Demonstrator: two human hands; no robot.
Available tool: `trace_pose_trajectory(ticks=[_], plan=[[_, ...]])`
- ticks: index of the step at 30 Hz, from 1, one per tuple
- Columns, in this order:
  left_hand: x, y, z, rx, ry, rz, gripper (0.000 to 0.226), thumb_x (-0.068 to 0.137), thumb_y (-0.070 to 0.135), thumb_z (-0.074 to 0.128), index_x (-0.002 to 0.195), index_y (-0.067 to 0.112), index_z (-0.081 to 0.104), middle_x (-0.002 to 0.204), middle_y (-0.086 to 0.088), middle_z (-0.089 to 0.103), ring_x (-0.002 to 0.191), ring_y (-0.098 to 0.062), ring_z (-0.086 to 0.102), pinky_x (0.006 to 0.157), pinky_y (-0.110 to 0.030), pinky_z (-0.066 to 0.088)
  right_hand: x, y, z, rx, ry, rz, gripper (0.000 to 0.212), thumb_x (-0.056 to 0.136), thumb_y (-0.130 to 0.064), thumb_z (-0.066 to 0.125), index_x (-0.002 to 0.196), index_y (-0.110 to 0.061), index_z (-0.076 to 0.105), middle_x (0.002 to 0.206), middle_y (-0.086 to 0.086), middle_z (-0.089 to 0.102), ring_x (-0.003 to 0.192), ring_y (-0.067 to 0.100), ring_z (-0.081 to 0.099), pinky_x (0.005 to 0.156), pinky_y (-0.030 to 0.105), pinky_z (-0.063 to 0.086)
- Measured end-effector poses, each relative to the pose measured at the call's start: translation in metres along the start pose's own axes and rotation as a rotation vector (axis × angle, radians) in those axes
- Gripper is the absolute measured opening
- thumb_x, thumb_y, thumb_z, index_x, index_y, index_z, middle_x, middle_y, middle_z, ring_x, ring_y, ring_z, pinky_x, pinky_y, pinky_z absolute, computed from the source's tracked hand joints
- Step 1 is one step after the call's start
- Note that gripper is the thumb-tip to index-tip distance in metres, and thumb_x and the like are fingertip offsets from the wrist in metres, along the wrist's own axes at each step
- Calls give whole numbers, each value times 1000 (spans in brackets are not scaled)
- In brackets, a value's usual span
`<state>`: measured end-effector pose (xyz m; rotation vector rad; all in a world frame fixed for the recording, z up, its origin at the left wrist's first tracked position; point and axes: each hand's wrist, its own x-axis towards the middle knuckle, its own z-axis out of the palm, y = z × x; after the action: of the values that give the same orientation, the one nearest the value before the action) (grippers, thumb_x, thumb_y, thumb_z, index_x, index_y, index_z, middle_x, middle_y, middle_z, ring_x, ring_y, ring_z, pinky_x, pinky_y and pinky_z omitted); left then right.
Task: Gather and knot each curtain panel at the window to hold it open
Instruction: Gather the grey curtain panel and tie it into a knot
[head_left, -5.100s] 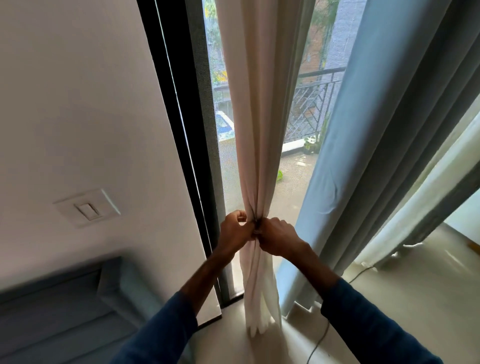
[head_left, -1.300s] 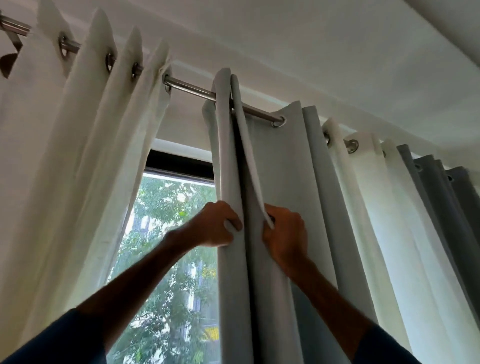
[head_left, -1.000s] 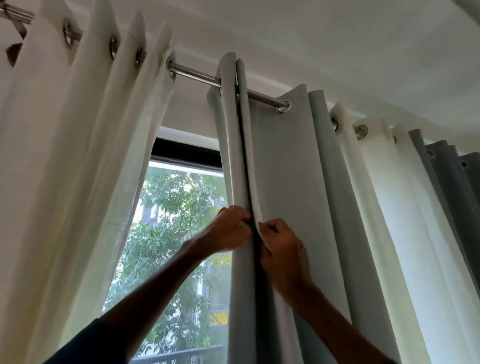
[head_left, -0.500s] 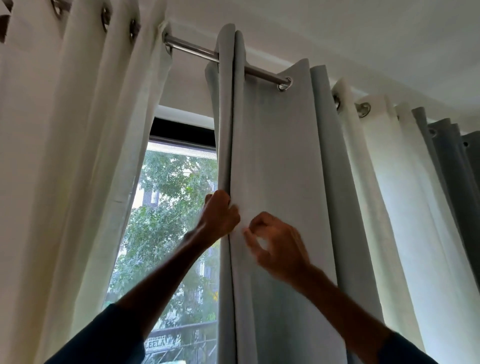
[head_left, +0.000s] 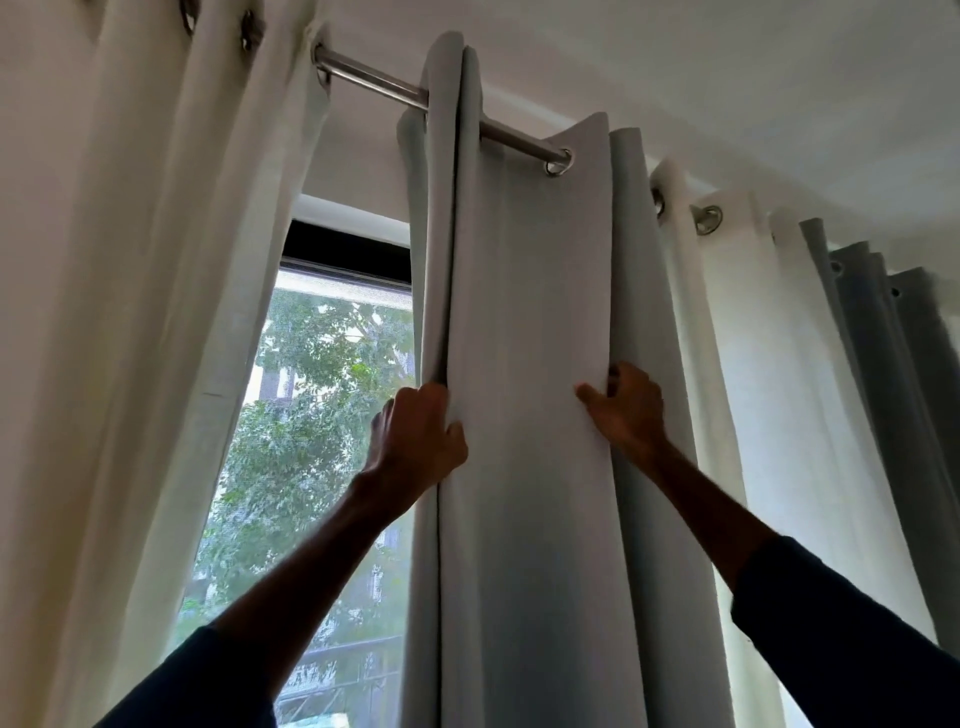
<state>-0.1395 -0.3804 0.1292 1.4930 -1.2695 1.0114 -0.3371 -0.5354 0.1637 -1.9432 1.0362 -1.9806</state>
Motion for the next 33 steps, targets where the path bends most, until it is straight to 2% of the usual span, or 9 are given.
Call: trace_pose_trajectory(ticks=[4,9,15,20,22,25,29,31,33], plan=[[-1,-9,-1,26,34,0,32,85,44,65,85,18,48,96,-15,63,92,-37,61,70,-33,35,-15,-26,23,-143,129,-236,26,88,-19,62,100,4,68,99,24,70,91,43,67,76,40,52],[3,-20,-4,0,77,-61,29,90,39,59,96,11,55,101,-19,62,99,-40,59,75,-38,42,-48,-100,34,-378,-74,-392,21,92,-18,55,110,-10,62,116,17,65,107,41,60,88,41,47],[8,-25,-8,-72,81,-104,27,93,32,55,91,5,59,98,-28,65,90,-48,63,65,-40,45,-88,-167,36,-422,-63,-716,26,91,-21,61,116,-14,62,114,11,67,109,33,61,88,37,46],[-3,-28,1,-49,108,2,34,89,40,49,91,6,53,92,-26,61,88,-47,59,63,-42,38,-92,-129,32,-288,-43,-585,2,88,-20,61,86,-20,61,98,13,69,95,39,63,75,39,46],[-9,-22,2,-56,155,51,29,90,33,53,89,4,54,88,-26,61,84,-46,59,67,-45,44,-100,-100,36,-300,-39,-549,13,85,-21,63,77,-19,53,88,12,69,86,40,63,67,38,46],[-19,-10,-2,-85,197,103,17,91,17,59,100,3,57,84,-23,63,75,-41,61,63,-38,42,-113,-60,34,-351,-38,-540,9,90,-27,59,93,-18,61,88,11,67,84,37,65,68,37,49],[-33,5,-6,-139,93,155,71,88,-1,52,148,15,19,71,-7,60,54,-20,57,53,-27,38,-115,-30,20,-430,-12,-473,33,89,-11,54,120,-21,63,94,17,61,91,39,63,74,37,50],[-39,13,-8,-205,61,206,81,83,-10,48,147,24,14,67,-8,58,43,-12,50,45,-25,34,-119,-24,15,-432,25,-489,24,88,-10,56,109,-17,65,86,17,60,85,40,62,68,36,47],[-42,19,-6,-218,44,243,62,85,-10,42,139,20,32,75,-10,56,47,-13,49,46,-27,35,-123,-24,14,-415,16,-488,4,89,-13,60,91,-16,62,78,15,62,76,38,62,62,34,44]])
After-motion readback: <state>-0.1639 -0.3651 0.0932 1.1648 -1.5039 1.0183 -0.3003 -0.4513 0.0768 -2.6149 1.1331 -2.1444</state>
